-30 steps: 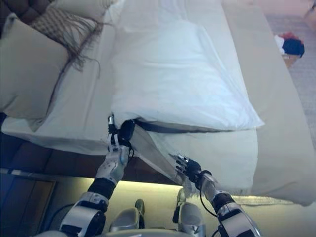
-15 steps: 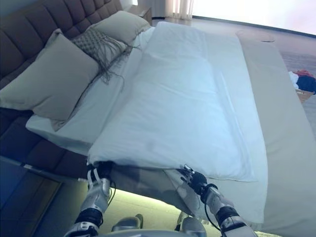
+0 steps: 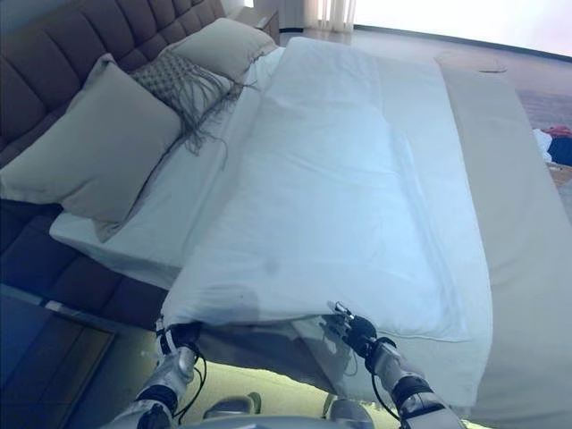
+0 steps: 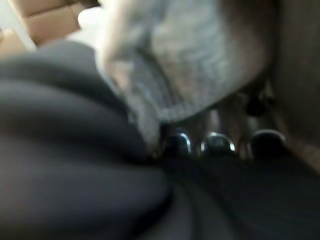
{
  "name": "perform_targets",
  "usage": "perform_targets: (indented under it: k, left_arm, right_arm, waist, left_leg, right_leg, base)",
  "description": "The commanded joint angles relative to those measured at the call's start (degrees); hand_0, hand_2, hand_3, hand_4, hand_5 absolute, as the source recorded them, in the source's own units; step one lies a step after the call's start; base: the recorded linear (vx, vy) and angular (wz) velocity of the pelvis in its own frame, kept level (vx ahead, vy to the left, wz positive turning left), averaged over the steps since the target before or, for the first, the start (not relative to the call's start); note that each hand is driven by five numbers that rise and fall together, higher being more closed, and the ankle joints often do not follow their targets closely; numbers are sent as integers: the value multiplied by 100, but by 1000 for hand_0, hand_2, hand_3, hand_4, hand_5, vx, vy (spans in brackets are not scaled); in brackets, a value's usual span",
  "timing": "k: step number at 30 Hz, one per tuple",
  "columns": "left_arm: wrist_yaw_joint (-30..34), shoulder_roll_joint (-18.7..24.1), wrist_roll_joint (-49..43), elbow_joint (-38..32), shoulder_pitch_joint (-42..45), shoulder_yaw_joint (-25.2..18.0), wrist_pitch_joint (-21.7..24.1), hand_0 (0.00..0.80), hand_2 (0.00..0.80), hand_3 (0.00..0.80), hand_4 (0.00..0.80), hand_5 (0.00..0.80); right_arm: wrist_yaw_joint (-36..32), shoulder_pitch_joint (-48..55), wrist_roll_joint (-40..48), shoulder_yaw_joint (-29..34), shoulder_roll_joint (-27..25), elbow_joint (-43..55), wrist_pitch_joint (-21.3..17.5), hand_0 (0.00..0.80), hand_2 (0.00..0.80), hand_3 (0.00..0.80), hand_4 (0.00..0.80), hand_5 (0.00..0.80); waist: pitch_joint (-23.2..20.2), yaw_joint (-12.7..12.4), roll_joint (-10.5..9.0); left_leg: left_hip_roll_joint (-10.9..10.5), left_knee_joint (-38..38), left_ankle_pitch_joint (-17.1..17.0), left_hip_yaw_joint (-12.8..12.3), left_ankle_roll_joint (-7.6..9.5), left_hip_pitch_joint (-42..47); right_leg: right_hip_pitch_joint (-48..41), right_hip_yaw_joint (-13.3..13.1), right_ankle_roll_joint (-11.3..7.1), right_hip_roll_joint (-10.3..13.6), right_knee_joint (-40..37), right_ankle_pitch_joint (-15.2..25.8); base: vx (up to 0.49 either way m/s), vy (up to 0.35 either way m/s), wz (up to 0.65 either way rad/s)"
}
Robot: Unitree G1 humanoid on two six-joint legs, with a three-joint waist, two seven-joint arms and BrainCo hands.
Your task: Make the bed neatly
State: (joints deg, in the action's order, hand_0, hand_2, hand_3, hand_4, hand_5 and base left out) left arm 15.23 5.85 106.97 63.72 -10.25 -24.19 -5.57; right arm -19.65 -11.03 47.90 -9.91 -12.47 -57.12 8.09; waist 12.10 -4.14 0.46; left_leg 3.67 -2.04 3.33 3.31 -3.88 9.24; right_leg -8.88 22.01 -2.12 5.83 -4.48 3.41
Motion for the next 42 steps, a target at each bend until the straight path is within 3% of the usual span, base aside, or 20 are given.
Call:
perform_targets:
  k: [1, 13, 14, 15, 16, 18, 21, 23, 27, 28, 30, 31, 32, 37, 39, 42]
  left_arm:
    - [541, 1807, 603, 394, 1207, -1328, 532, 800, 800, 800, 800, 800]
    - [789, 1621, -19, 164, 1067, -1007, 28, 800, 800, 800, 800, 800]
    - [697, 1564, -324, 159, 1077, -964, 17, 599, 599, 599, 599, 599]
    - [657, 1541, -471, 155, 1075, -950, 8, 464, 464, 464, 464, 464]
    - [625, 1532, -563, 165, 1071, -941, -7, 0, 0, 0, 0, 0]
    - [422, 1529, -1222, 253, 1039, -817, -280, 0, 0, 0, 0, 0]
    - [419, 1275, -1299, 198, 921, -439, -246, 0, 0, 0, 0, 0]
    - [418, 987, -1263, 122, 866, -159, -182, 0, 0, 0, 0, 0]
    - [417, 651, -1050, -7, 685, 209, -125, 0, 0, 0, 0, 0]
    - [403, 630, -1034, -77, 609, 273, -127, 0, 0, 0, 0, 0]
    - [353, 590, -1146, -198, 282, 482, -141, 0, 0, 0, 0, 0]
    - [326, 558, -1170, -229, 127, 562, -103, 0, 0, 0, 0, 0]
    - [302, 514, -1092, -268, -2, 658, -15, 0, 0, 0, 0, 0]
    - [575, 469, -599, -238, -143, 761, 250, 0, 0, 0, 0, 0]
    - [712, 540, -348, -232, -276, 792, 264, 0, 0, 0, 0, 0]
    - [716, 648, -265, -304, -525, 897, 149, 0, 0, 0, 0, 0]
  right_arm:
    - [-186, 15, 12, 194, -289, -419, -222, 0, 0, 0, 0, 0]
    - [-319, -1, 357, 975, -437, -1197, -89, 0, 0, 0, 0, 0]
    - [-294, 8, 369, 1066, -429, -1244, -91, 0, 0, 0, 0, 0]
    - [-289, 10, 374, 1101, -428, -1260, -89, 0, 0, 0, 0, 0]
    - [-295, 16, 376, 1129, -423, -1271, -92, 0, 0, 0, 0, 0]
    - [-247, 50, 525, 1223, -363, -1293, -85, 0, 0, 0, 0, 0]
    - [-75, 130, 780, 1295, -301, -1329, -164, 0, 0, 0, 0, 0]
    - [-15, 133, 920, 1427, -316, -1469, -230, 0, 0, 0, 0, 0]
    - [120, -126, 1123, 1618, -452, -1619, -253, 0, 0, 0, 0, 0]
    - [143, -205, 1219, 1637, -481, -1620, -277, 0, 0, 0, 0, 0]
    - [297, -368, 1608, 1686, -539, -1575, -397, 0, 0, 0, 0, 0]
    - [359, -452, 1731, 1735, -589, -1563, -435, 0, 0, 0, 0, 0]
    - [489, -561, 1784, 1759, -648, -1546, -446, 0, 0, 0, 0, 0]
    - [1068, -1182, 1801, 1649, -921, -1656, -312, 0, 0, 0, 0, 0]
    - [1087, -1415, 1936, 1574, -1016, -1771, -404, 0, 0, 0, 0, 0]
    - [1196, -1659, 2121, 1569, -1205, -1729, -467, 0, 0, 0, 0, 0]
  waist:
    - [-501, -674, 257]
    - [-490, -554, 328]
    - [-485, -554, 337]
    - [-488, -565, 339]
    - [-484, -561, 339]
    - [-389, -473, 339]
    - [-330, -391, 296]
    - [-286, -386, 266]
    - [8, -394, 293]
    - [83, -381, 308]
    - [300, -216, 295]
    - [398, -149, 256]
    - [495, -101, 210]
    - [778, -62, 257]
    - [858, -87, 371]
    - [1058, -42, 492]
  left_leg:
    - [-452, -334, -52, -287, 167, -561]
    - [-597, -192, 18, -604, 351, -571]
    - [-617, -140, -1, -589, 371, -577]
    - [-628, -112, -14, -584, 383, -582]
    - [-636, -96, -17, -583, 395, -582]
    - [-651, -54, -62, -626, 481, -594]
    - [-669, -69, -74, -574, 493, -694]
    - [-735, -46, -168, -428, 476, -858]
    - [-736, 279, -515, -455, 324, -1121]
    - [-693, 374, -608, -616, 263, -1166]
    - [-442, 279, -674, -1483, 38, -1331]
    - [-280, 62, -652, -1685, -43, -1480]
    - [-150, -181, -626, -1654, -102, -1661]
    - [385, -566, -696, -697, -250, -1973]
    - [365, -513, -701, -580, -217, -2086]
    - [214, -874, -579, -679, -263, -2371]
  right_leg:
    - [-22, 102, -217, 510, 1004, -799]
    - [149, -75, -490, 784, 823, -431]
    - [204, -111, -504, 818, 852, -390]
    - [241, -132, -512, 835, 880, -379]
    - [282, -150, -520, 844, 928, -368]
    - [596, -161, -511, 663, 1587, -495]
    - [811, -246, -249, 162, 1909, -1049]
    - [882, -308, -95, -38, 1681, -1028]
    - [975, -265, -60, -177, 1282, -814]
    - [958, -197, -59, -197, 1153, -751]
    - [915, 95, -33, -179, 974, -717]
    - [954, 179, 20, -128, 1010, -732]
    - [1041, 192, 73, -62, 1097, -748]
    - [1736, -293, 153, 206, 1883, -905]
    - [2071, -349, 112, 327, 2208, -978]
    - [2425, -379, -1, 657, 2618, -1005]
  base:
    - [-23, 52, -1]
    - [-13, 85, 0]
    - [-23, 78, 1]
    - [-16, 49, 0]
    - [-33, 72, 0]
    - [-51, 72, -2]
    - [-26, -37, 3]
    - [-94, -111, 12]
    - [-207, -113, 24]
    - [-278, -121, 23]
    - [-281, -93, 40]
    - [-261, -19, 119]
    - [-215, 52, 151]
    - [-120, 203, -8]
    - [-131, 259, -48]
    - [-132, 233, -15]
